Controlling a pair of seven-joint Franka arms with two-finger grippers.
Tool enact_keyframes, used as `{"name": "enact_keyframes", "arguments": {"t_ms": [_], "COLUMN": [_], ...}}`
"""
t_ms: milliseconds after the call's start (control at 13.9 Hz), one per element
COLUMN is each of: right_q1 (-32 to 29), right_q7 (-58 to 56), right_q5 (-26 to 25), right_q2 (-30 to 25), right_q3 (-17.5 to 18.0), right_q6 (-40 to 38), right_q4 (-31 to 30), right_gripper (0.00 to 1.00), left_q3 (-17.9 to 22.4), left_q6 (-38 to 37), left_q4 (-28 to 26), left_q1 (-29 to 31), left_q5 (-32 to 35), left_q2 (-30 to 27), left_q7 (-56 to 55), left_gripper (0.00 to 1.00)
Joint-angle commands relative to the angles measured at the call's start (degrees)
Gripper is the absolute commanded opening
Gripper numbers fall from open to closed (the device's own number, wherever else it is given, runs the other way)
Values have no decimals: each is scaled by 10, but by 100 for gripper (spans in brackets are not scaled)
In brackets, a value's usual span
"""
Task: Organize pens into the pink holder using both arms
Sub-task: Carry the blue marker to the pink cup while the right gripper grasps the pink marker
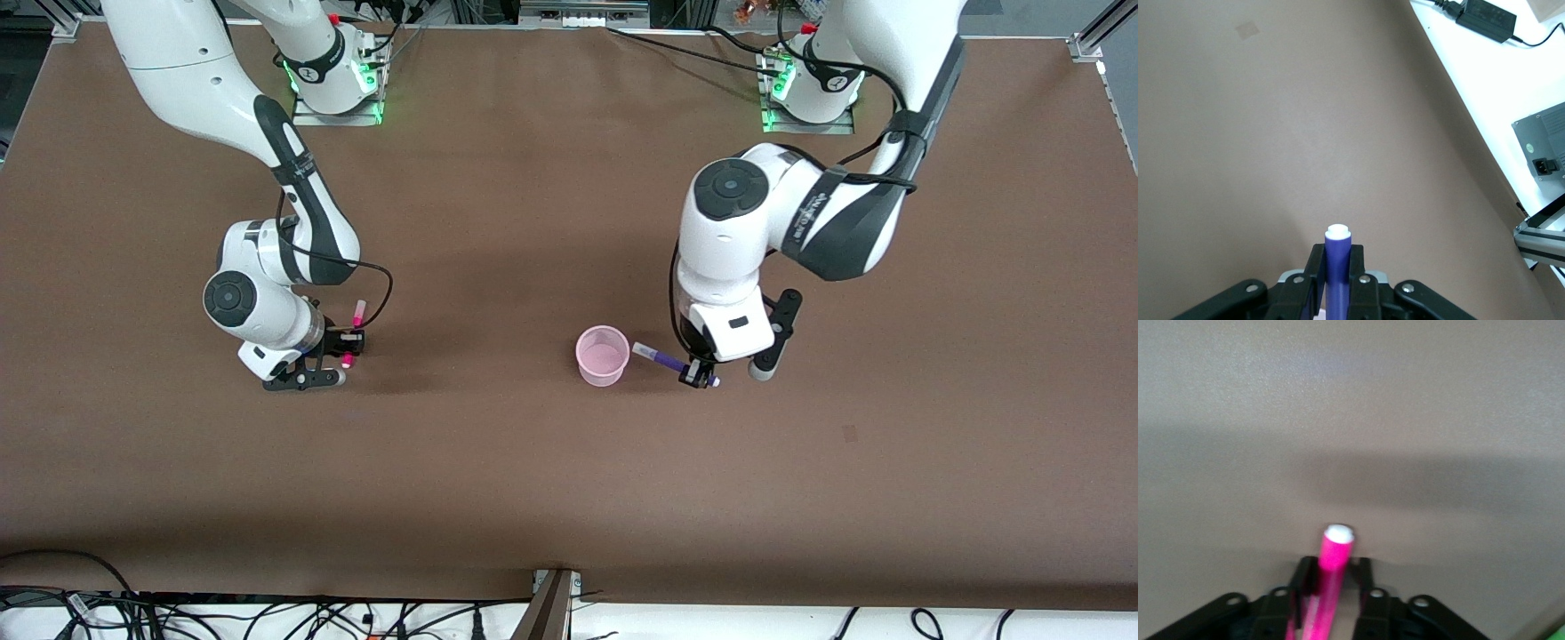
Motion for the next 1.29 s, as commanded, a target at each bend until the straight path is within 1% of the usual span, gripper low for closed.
{"name": "enact_keyframes", "arguments": {"t_ms": [0,215,430,717,861,1004,1220], "right_q1": [1,1,3,4,4,3,-1], "right_q7": [-4,-10,-11,-12,-11,-11,-9], "right_q5": [13,12,8,8,9,9,4], "right_q2": [-18,-31,-53,-69,-81,-82,-77], "right_q3": [2,3,11,11,9,5,5], "right_q6": [2,-3,-30,-80,-135,-175,-184], "right_q4": [-17,-7,13,50,81,115,145], "right_gripper": [1,1,1,0,0,0,0], "left_q3": [32,87,118,121,122,124,126], "left_q6": [-14,-14,-16,-37,-47,-51,-51], "left_q4": [54,55,50,47,48,49,52], "left_q1": [-52,-114,-156,-173,-180,-188,-203], "left_q5": [51,54,62,120,129,142,169], "left_q2": [44,54,57,64,69,74,92], "left_q7": [-39,-41,-41,-42,-42,-59,-82], "left_gripper": [0,0,0,0,0,0,0]}}
